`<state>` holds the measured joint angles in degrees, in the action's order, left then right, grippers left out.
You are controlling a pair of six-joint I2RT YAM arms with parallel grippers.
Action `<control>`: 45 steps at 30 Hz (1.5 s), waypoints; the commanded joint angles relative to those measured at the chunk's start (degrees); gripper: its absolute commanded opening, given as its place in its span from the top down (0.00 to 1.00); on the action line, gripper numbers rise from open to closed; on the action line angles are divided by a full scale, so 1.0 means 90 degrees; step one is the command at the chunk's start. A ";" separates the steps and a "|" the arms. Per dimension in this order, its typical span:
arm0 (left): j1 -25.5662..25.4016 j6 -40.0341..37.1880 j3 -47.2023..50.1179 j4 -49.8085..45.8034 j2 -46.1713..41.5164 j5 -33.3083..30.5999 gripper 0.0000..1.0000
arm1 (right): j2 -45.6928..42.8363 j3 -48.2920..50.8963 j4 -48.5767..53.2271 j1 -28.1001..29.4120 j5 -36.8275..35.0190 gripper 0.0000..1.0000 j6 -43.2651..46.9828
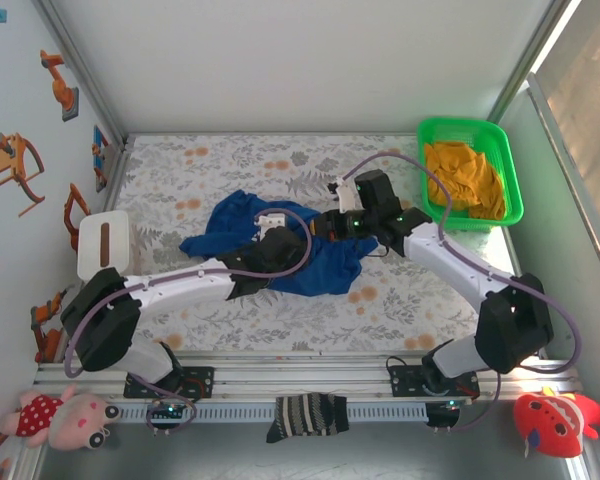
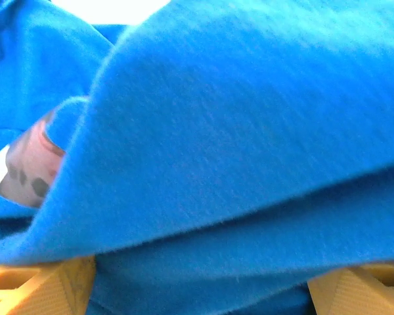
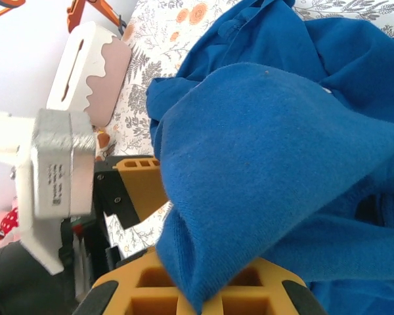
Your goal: Fold the inside-out t-shirt
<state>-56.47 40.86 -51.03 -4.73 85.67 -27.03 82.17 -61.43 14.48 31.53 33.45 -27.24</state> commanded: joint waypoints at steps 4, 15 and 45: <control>0.0276 -0.0163 -0.0485 0.0157 0.0358 -0.0232 0.19 | -0.0449 0.0111 -0.0196 -0.0029 0.0131 1.00 -0.0241; 0.0576 -0.0665 -0.1137 0.0769 0.1417 0.1652 0.43 | -0.0836 -0.0142 -0.0432 -0.0187 0.0502 1.00 -0.0681; 0.2204 0.0039 0.1199 0.4007 -0.2039 0.6614 1.00 | -0.1456 0.1074 -0.0469 -0.0758 -0.0295 0.37 -0.0594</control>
<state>-36.91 39.57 -40.69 26.20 68.40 29.28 72.01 -51.46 8.36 22.74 31.44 -33.15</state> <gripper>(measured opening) 0.046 0.636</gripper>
